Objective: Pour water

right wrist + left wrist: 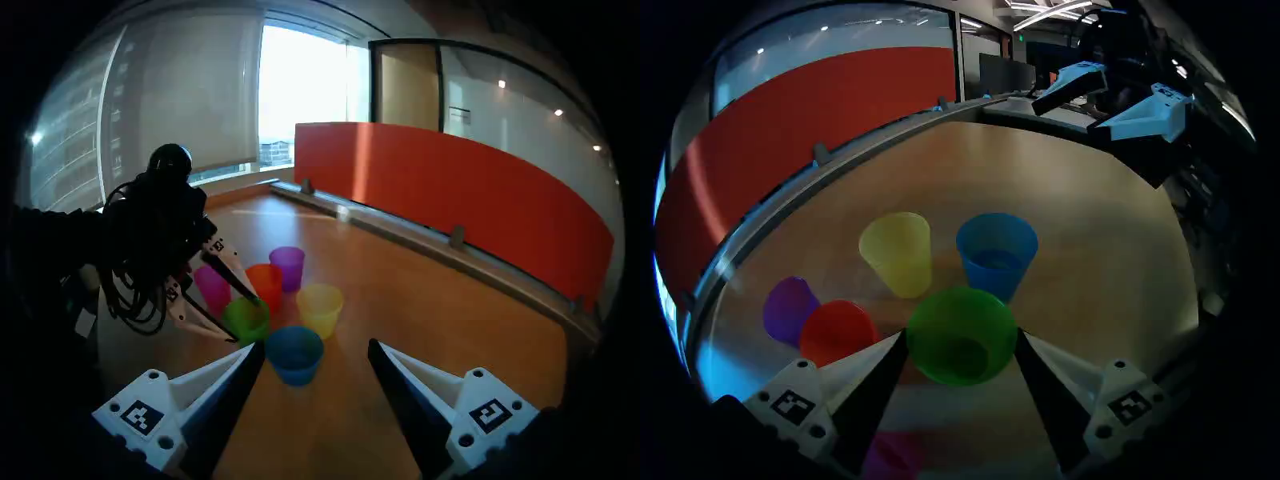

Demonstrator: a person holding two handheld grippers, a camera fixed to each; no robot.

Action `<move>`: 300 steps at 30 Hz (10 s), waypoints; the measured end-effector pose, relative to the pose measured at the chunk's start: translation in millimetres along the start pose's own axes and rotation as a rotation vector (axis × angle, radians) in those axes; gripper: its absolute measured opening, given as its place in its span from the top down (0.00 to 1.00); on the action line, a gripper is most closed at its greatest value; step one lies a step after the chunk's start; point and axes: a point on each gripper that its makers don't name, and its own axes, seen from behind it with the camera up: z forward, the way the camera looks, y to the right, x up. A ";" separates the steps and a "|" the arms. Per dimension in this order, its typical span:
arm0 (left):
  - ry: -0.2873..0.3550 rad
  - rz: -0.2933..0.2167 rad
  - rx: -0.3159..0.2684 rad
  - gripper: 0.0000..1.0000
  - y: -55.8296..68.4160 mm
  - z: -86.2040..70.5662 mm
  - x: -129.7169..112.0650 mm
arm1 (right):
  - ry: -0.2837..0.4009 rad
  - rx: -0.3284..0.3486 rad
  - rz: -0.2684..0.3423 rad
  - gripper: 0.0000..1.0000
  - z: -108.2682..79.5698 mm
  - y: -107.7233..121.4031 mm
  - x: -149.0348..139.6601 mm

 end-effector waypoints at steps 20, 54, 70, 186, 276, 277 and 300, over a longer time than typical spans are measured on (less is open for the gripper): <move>0.071 -0.044 -0.017 0.10 3.1 -27.4 11.8 | -0.004 -0.002 -0.001 0.00 0.6 -2.7 -0.3; 0.446 -0.096 0.073 0.10 -27.8 -97.5 77.7 | -0.021 0.010 -0.012 0.00 18.0 -4.3 -3.2; 0.548 -0.121 0.112 0.10 -44.5 -130.2 88.4 | -0.061 0.044 -0.030 0.00 42.6 -9.9 -16.2; 0.573 -0.086 0.113 0.10 -32.3 -162.8 64.0 | 0.315 0.075 -0.062 0.08 42.2 -66.2 89.2; 0.623 -0.071 0.000 0.10 15.7 -155.6 63.8 | 0.391 0.028 -0.560 0.08 22.6 -104.5 175.3; 0.623 -0.071 0.000 0.10 15.7 -155.5 63.7 | 0.391 0.025 -0.570 0.08 22.6 -104.5 176.4; 0.619 -0.048 -0.025 0.10 28.1 -154.0 65.7 | 0.387 -0.015 -0.762 0.08 30.1 -112.5 190.8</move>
